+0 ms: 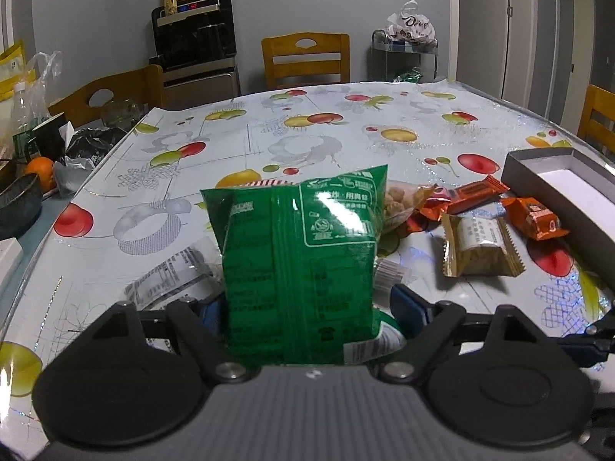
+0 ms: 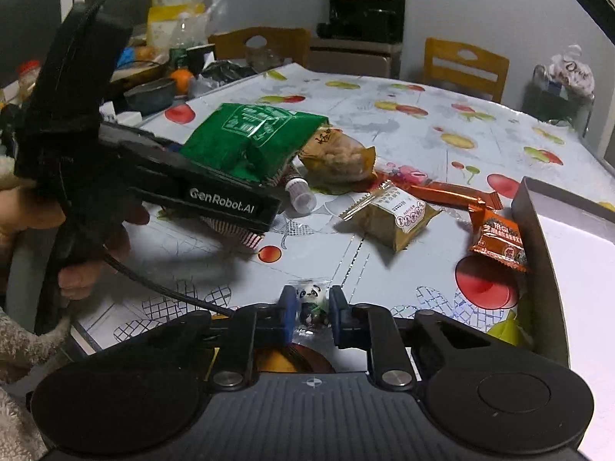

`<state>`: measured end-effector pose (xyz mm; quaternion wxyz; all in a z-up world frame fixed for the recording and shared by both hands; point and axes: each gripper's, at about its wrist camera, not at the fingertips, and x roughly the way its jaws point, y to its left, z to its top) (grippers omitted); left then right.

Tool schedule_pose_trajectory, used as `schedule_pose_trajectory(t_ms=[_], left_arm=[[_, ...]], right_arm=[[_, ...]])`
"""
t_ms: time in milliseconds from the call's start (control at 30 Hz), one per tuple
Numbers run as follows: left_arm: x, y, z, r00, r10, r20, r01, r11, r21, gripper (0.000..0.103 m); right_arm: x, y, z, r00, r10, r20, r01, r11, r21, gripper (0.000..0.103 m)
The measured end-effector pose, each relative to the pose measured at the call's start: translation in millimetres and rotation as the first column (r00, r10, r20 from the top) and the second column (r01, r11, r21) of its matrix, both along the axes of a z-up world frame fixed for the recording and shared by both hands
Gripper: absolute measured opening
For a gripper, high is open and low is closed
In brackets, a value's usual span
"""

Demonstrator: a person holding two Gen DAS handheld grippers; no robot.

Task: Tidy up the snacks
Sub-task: 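Grasp the green snack bag with the left tool while the right tool grasps the panda packet, then carry the green bag and panda packet over the gray box with both tools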

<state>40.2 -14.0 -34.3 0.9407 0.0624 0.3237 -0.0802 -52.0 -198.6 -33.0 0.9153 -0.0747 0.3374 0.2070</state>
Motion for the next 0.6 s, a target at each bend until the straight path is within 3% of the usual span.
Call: schedule_pose_trajectory(t_ms=[167, 367, 600], left_arm=[[-2.4, 2.7, 1.6, 1.000, -0.008, 0.019, 0.008, 1.000, -0.010, 0.069], [-5.2, 6.1, 8.5, 0.999, -0.008, 0.034, 0.009, 1.000, -0.016, 0.064], [-15.4, 7.0, 40.4, 0.995, -0.009, 0.102, 0.011, 1.000, -0.026, 0.064]], right_arm=[[2.3, -4.0, 1.3, 1.000, 0.002, 0.001, -0.002, 1.000, 0.028, 0.017], [1.5, -12.1, 12.5, 0.999, -0.001, 0.052, -0.002, 0.998, 0.061, 0.017], [4.9, -43.8, 45.1, 0.994, -0.043, 0.100, 0.027, 0.988, 0.150, 0.017]])
